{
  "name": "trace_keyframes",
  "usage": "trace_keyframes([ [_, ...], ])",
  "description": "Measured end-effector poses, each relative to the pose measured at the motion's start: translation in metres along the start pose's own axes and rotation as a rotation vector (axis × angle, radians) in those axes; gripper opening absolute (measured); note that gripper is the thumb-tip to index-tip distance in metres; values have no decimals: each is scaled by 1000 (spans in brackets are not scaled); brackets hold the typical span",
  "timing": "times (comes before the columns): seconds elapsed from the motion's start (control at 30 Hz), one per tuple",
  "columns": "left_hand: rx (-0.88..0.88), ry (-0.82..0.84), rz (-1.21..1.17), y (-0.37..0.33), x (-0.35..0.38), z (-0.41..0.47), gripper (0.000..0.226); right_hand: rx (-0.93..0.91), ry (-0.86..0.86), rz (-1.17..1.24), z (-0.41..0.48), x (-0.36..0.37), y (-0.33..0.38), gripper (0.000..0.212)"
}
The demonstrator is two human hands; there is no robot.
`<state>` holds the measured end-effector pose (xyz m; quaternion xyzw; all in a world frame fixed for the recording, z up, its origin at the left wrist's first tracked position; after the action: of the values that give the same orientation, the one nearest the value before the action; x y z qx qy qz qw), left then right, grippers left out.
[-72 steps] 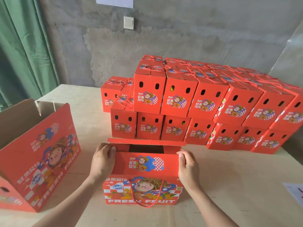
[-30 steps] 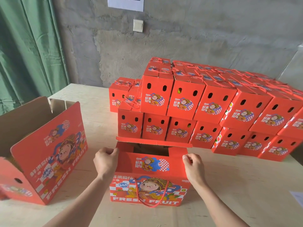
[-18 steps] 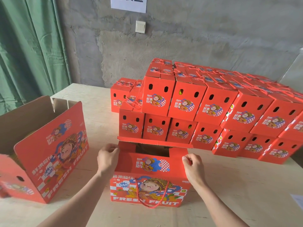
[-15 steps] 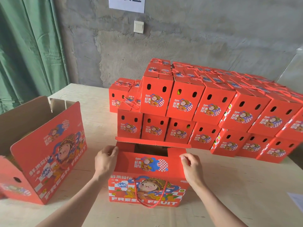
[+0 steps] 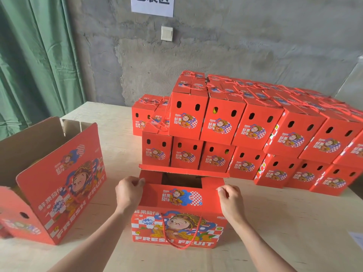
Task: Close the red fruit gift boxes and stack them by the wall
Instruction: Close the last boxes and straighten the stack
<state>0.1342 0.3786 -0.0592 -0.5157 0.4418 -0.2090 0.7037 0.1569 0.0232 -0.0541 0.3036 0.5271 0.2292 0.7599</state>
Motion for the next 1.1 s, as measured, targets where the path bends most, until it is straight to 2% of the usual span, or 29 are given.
trace_keyframes([
  [0.07, -38, -23, -83, 5, -2, 0, 15, -4, 14, 4, 0, 1, 1, 12],
  [0.13, -55, 21, -142, 8, 2, 3, 31, 15, 7, 28, 1, 0, 1, 1],
  [0.2, -12, 97, -150, 4, 10, 6, 52, 64, 1, 49, 1, -2, -2, 28],
  [0.27, 111, 154, -77, -10, 14, 7, 70, 9, 3, 80, 1, -5, 8, 65],
  [0.33, 219, 167, 11, -20, 16, 5, 68, -133, 22, 53, 0, -6, 25, 79],
  [0.4, 233, 144, 18, -19, 14, 4, 51, -246, 57, -41, -2, -3, 35, 65],
  [0.5, 251, 153, 54, -14, 15, 0, 37, -281, 117, -105, -2, 3, 31, 40],
  [0.67, 297, 274, 160, -14, 28, -5, 78, -302, 240, -83, -1, 12, 24, 43],
  [0.73, 301, 252, 184, -18, 27, -3, 79, -321, 252, -144, 8, 11, 26, 36],
  [0.8, 296, 257, 259, -19, 30, 1, 79, -326, 337, -253, 20, 15, 26, 37],
  [0.87, 303, 326, 428, -18, 38, 7, 87, -335, 532, -365, 24, 27, 23, 44],
  [0.93, 335, 451, 604, -20, 47, 14, 99, -371, 654, -462, 24, 34, 19, 44],
  [1.0, 392, 579, 704, -28, 56, 18, 98, -395, 676, -539, 26, 34, 17, 44],
  [1.1, 434, 734, 757, -34, 68, 16, 79, -411, 664, -579, 28, 34, 17, 49],
])
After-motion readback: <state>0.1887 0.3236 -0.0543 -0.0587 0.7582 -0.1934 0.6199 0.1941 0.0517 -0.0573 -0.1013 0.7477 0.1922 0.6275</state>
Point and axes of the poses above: each hand's wrist, its own z-axis towards the middle knuckle, its own x-axis out of the palm, y = z × x, the point moved 10 cm from there along z, towards the middle knuckle, and after that the axes turned 5 degrees about -z, right-handed, at the moved point
